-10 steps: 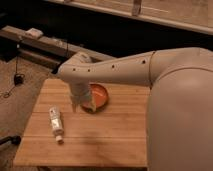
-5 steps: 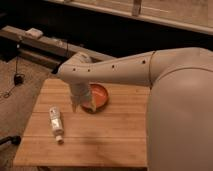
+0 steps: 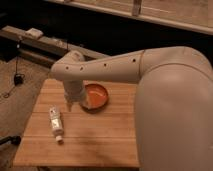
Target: Place the bottle in the ceramic bowl
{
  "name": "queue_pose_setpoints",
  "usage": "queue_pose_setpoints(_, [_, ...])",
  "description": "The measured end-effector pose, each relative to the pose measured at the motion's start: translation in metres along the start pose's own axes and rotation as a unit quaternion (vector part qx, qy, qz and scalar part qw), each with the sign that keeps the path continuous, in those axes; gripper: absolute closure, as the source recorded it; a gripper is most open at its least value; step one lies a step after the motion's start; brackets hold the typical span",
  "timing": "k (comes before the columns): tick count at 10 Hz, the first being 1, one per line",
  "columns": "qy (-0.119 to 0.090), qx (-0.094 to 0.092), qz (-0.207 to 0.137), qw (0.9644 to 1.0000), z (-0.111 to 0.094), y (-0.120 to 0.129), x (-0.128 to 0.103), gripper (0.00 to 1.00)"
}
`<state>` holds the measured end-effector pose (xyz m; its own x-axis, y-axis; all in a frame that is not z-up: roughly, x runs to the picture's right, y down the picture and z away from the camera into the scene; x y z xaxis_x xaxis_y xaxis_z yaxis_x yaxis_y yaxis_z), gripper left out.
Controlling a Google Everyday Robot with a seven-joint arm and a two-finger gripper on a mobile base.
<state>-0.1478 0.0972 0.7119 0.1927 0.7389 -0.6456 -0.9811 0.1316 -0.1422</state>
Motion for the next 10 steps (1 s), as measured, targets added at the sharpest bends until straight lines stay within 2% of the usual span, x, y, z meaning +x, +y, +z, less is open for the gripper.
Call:
queue_pose_setpoints(3, [0.003, -0.015, -0.072, 0.9973, 0.020, 0.070, -0.015, 0.35])
queue_pose_setpoints(4, [0.007, -0.020, -0.086, 0.9961, 0.027, 0.085, -0.014, 0.35])
queue_pose_setpoints(6, [0.014, -0.035, -0.129, 0.9909, 0.058, 0.124, -0.009, 0.35])
queue_pose_setpoints(10, [0.022, -0.037, -0.155, 0.9870, 0.083, 0.145, -0.009, 0.35])
